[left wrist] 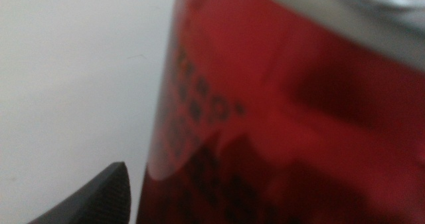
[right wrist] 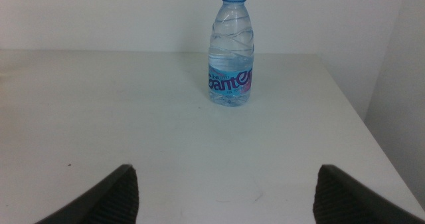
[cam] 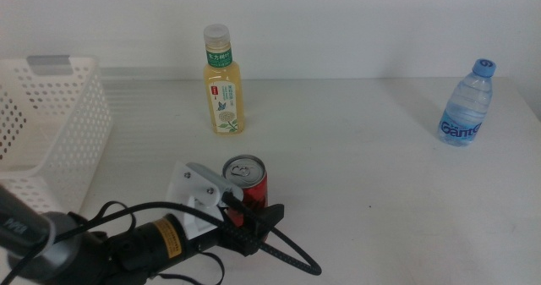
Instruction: Use arms to grab the bottles and put them into the dustbin to the left of the table.
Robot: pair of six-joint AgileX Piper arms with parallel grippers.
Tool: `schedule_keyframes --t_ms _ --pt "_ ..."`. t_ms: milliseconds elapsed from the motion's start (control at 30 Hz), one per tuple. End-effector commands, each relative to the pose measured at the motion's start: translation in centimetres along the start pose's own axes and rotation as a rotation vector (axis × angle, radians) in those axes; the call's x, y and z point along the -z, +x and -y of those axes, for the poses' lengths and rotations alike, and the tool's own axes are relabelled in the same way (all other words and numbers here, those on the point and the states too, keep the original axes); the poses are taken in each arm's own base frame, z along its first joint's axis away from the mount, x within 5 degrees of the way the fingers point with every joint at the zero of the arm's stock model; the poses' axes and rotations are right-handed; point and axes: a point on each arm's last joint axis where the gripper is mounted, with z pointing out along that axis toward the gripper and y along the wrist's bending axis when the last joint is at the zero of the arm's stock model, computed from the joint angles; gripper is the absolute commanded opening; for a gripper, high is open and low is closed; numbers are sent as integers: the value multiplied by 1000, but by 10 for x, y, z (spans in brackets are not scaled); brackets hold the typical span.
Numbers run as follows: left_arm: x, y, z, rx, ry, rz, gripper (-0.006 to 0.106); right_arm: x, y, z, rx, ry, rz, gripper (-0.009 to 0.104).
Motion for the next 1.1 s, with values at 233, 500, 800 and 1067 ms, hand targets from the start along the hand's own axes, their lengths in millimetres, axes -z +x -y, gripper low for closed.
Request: schedule_keyframes --t_ms 233,500,800,1067 --pt "-10 -24 2 -39 54 149 72 3 -11 0 15 3 113 75" --pt "-10 -22 8 -73 113 134 10 3 -11 0 15 3 113 75" --pt "-3 -38 12 -46 104 149 -5 3 -11 0 15 3 113 75" --pt "14 -68 21 -36 63 77 -5 3 -11 0 15 3 113 75"
